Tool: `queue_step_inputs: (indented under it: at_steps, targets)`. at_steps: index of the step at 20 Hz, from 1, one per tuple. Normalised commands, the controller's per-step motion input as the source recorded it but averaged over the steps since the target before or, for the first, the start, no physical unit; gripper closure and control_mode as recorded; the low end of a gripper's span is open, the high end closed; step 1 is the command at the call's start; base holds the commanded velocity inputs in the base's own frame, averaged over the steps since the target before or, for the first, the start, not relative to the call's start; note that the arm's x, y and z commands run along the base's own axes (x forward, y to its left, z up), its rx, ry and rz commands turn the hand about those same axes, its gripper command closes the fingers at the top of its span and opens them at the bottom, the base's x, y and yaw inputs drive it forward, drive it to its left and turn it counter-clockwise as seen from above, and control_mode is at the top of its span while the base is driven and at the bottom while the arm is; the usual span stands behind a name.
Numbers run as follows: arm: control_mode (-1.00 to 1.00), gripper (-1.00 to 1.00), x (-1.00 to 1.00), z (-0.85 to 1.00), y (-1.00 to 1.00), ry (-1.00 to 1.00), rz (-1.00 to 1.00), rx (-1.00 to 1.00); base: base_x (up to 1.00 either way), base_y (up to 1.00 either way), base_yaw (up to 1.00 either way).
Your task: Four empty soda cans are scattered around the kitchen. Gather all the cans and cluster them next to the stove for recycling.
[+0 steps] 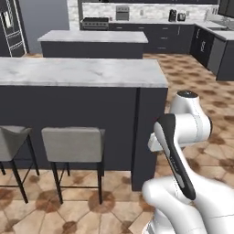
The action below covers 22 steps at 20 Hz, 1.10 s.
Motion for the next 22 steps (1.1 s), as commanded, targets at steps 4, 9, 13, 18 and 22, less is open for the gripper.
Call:
queue_step_inputs:
  at_steps: [4,9,13,18,22]
  targets:
    - [1.0,-1.0,0.0,0.0,0.0,0.0,0.0,0.0,0.15,1.0,-0.29]
    - [1.0,-1.0,0.0,0.0,0.0,0.0,0.0,0.0,0.13,1.0,-0.27]
    - [1.0,-1.0,0.0,0.0,0.0,0.0,0.0,0.0,0.04,1.0,-0.26]
    - [1.0,-1.0,0.0,0.0,0.0,0.0,0.0,0.0,0.0,1.0,-0.17]
    - [1.0,-1.0,0.0,0.0,0.0,0.0,0.0,0.0,0.06,1.0,-0.13]
